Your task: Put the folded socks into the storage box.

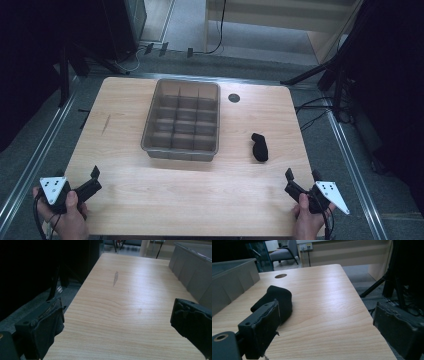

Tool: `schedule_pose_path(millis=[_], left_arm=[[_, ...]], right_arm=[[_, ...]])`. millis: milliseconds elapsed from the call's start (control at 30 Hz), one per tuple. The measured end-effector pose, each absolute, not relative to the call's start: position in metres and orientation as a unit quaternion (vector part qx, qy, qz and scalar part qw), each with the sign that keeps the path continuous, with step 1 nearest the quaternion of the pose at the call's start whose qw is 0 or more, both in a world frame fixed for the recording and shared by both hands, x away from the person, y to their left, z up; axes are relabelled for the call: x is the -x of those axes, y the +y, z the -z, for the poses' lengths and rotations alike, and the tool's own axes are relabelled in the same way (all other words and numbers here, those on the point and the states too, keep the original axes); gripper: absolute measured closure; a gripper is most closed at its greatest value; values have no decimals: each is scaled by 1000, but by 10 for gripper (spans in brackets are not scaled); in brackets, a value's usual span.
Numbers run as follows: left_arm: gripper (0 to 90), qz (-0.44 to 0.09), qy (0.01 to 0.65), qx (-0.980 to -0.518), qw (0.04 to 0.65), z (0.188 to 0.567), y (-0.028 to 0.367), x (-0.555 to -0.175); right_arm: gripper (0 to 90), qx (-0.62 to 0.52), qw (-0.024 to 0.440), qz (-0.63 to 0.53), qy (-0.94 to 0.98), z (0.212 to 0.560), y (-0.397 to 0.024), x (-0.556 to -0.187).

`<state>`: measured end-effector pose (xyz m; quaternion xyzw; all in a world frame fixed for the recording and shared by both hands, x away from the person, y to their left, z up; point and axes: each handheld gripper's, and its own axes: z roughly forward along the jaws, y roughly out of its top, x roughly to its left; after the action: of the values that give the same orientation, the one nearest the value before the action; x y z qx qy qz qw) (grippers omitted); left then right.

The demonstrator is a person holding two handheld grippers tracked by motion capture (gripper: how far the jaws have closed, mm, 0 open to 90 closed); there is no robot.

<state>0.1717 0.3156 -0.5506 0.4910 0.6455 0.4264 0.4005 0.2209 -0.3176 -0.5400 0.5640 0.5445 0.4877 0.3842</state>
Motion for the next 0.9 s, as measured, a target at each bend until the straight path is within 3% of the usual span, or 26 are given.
schedule_pose_path(millis=[233,800,900], left_arm=[[0,-419,650,-491,400,551,317,-172],[0,-400,668,-496,385,551,319,-182],[0,-403,648,-508,400,550,315,-182]], right_arm=[[78,-562,371,-475,566,535,-311,-219],[114,-532,389,-437,612,474,-287,-237],[121,-535,382,-427,621,461,-281,-246]])
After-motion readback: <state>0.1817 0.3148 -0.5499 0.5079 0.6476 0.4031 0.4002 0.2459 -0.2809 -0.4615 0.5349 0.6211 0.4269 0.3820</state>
